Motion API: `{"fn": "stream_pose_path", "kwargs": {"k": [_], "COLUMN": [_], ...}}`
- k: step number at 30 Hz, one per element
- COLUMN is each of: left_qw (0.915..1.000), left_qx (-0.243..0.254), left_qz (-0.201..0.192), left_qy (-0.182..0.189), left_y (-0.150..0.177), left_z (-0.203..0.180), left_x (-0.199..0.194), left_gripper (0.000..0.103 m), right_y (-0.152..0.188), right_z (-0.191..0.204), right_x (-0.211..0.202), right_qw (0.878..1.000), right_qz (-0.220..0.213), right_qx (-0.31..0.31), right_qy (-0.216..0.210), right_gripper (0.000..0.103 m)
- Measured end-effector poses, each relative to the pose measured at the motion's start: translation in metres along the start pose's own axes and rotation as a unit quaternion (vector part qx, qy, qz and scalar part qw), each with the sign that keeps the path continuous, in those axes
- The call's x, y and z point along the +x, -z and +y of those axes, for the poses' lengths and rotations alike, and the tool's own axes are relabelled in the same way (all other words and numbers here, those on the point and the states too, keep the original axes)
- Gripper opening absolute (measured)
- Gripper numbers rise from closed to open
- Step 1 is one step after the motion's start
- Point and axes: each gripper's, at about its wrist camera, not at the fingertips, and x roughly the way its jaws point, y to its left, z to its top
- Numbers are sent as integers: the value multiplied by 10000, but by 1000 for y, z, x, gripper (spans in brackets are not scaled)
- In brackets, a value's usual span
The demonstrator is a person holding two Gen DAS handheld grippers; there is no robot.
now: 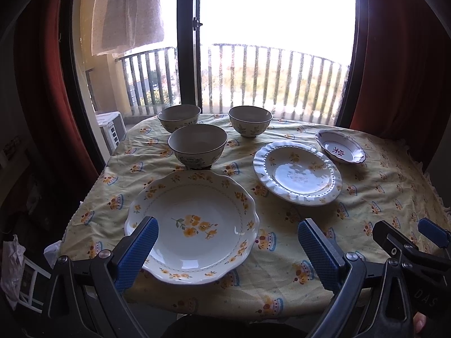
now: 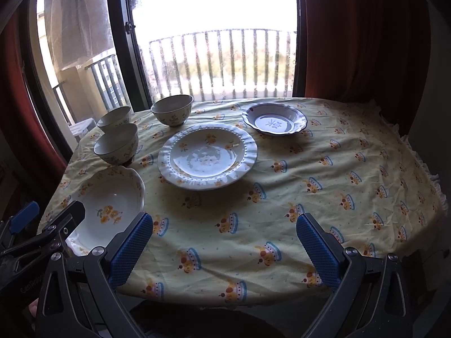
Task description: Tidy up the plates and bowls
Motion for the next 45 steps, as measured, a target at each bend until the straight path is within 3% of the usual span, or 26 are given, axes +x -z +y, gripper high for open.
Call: {"fn": "stream_pose_path", "kwargs": {"k": [30, 45], "left_qw": [9999, 9996], "left_qx": [-32, -96], "left_qz": [-91, 152], "left_qy": [27, -223], "left_y": [9, 9], "left_z": [2, 29], "left_x": [-7, 2], "left_gripper": [100, 97], "right_y": [10, 7], "right_z": [7, 34], "right_x": [-12, 3], "right_qw": [9997, 9996], "right_qz": [-155, 95], "right_qx": [-114, -222], "right_qy": [158, 146], "right_gripper": [103, 103]}}
